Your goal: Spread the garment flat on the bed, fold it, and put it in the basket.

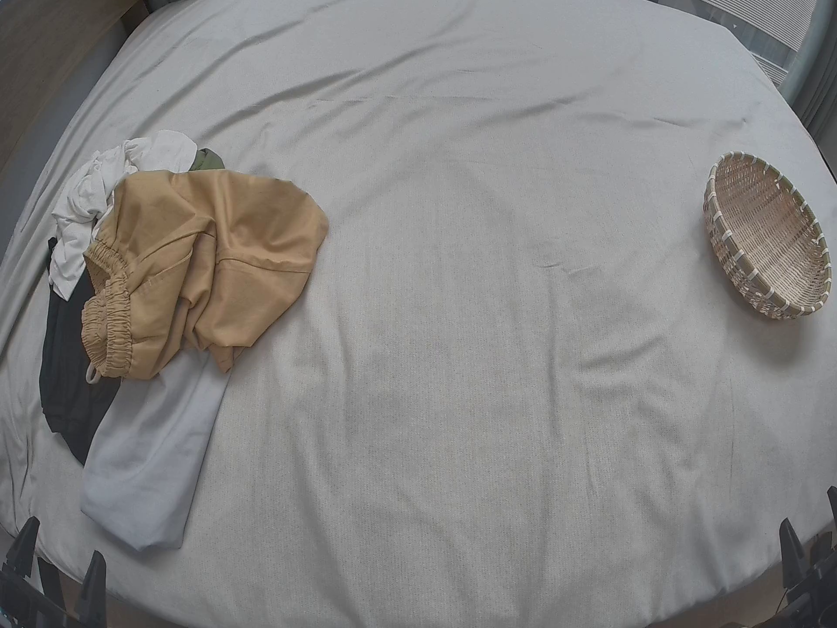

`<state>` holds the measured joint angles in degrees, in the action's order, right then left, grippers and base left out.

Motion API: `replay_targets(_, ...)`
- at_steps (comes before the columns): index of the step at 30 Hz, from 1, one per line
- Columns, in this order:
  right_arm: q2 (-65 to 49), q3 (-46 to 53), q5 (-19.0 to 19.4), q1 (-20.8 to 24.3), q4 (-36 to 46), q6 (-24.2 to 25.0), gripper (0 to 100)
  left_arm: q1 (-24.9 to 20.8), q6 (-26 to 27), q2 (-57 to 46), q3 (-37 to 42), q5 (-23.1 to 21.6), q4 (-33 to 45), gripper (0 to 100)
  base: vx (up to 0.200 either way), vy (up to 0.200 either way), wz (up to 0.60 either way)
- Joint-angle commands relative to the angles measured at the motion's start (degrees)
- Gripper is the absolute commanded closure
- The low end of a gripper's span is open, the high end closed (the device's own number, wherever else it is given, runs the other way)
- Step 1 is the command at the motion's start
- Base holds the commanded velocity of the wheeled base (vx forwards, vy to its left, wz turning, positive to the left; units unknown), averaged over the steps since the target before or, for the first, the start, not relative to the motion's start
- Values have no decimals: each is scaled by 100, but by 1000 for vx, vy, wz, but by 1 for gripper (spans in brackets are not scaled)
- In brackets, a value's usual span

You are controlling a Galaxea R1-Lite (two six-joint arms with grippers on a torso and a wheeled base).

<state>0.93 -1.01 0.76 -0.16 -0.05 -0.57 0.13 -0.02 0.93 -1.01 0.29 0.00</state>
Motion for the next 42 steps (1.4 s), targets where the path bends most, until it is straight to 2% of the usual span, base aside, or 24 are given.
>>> replay_targets(1,-93,92,4,-2,-4,-4,0,4,-15,-57,101,6,0,0,0,0,0)
replay_targets(23,-93,92,4,-2,-4,5,0,-5,46,-57,101,-3,-18,0,0,0,0)
replay_targets(27,-84,92,4,-2,-4,-4,0,-110,46,408,-1200,32,105,0,0,0,0)
replay_targets(30,-93,92,4,-2,-4,5,0,-268,-77,918,-1490,-29,167,0,0,0,0)
replay_targets(34,-93,92,4,-2,-4,-4,0,-620,-956,1683,-1771,-258,97,0,0,0,0)
replay_targets(35,-93,92,4,-2,-4,-4,0,-734,-1483,2228,-2061,-337,62,0,0,0,0)
replay_targets(37,-93,92,4,-2,-4,-4,0,-778,-1958,2904,-2456,-390,9,0,0,0,0)
replay_targets(39,-93,92,4,-2,-4,-4,0,-769,-2239,3581,-2852,-407,-202,0,0,0,0)
replay_targets(42,-93,92,4,-2,-4,-4,0,-717,-2335,4434,-3195,-442,-633,0,0,0,0)
